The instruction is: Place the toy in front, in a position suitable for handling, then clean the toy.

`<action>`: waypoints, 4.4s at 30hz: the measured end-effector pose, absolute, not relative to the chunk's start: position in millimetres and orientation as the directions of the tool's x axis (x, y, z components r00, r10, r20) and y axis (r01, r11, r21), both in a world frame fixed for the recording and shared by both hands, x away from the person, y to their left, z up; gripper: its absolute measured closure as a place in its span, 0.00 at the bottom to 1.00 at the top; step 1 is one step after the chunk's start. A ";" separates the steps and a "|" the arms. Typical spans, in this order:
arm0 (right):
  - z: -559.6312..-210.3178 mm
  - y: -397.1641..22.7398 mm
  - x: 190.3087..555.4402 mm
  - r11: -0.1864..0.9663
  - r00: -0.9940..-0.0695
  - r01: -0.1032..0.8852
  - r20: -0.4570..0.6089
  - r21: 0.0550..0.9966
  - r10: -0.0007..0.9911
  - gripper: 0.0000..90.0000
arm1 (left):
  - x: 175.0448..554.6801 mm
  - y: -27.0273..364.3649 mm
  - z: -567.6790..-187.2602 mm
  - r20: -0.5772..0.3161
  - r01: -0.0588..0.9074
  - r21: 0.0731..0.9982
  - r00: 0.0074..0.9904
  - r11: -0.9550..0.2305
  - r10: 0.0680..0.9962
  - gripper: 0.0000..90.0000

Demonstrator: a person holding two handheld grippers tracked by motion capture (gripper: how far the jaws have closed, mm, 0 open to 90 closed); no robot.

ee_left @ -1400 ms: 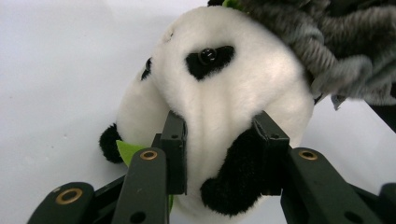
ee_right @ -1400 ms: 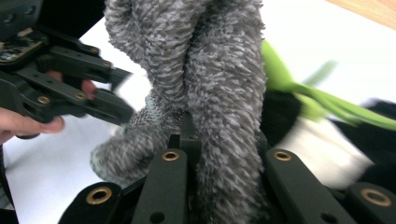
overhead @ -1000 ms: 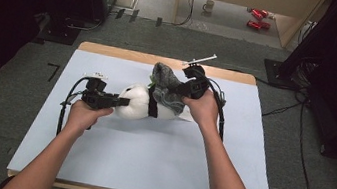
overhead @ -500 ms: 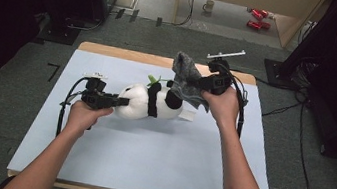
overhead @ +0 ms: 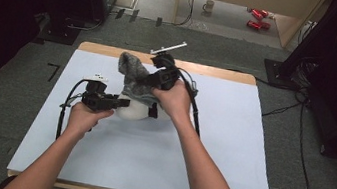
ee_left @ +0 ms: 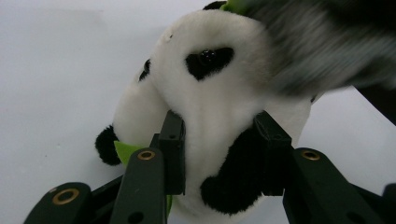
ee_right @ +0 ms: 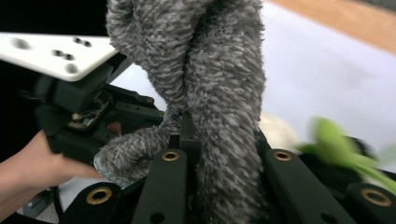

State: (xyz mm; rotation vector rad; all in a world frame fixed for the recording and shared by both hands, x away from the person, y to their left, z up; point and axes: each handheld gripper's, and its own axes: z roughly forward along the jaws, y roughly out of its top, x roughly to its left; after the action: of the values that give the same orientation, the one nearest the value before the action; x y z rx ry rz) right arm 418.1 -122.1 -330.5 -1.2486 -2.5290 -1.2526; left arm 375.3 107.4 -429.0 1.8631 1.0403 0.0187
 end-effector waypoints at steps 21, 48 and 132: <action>-352.7 -202.8 400.6 0.374 -0.616 0.690 0.231 0.620 0.754 0.86 | 378.1 109.1 -431.9 -0.398 0.661 0.729 0.622 -0.179 0.675 0.69; -341.6 -241.0 388.9 0.285 -0.594 0.699 0.312 0.656 0.741 0.86 | 380.1 117.8 -428.2 -0.586 0.741 0.661 0.609 -0.119 0.535 0.77; -347.9 -164.5 410.6 0.289 -0.617 0.723 0.399 0.628 0.678 0.86 | 377.7 113.4 -445.9 -0.338 0.543 0.824 0.702 -0.163 0.627 0.57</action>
State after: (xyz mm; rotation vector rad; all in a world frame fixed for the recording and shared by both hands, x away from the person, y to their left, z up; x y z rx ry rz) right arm 410.6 -164.5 -347.9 -1.3478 -2.4775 -1.2547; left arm 377.7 113.4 -445.9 1.8256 0.9208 0.0966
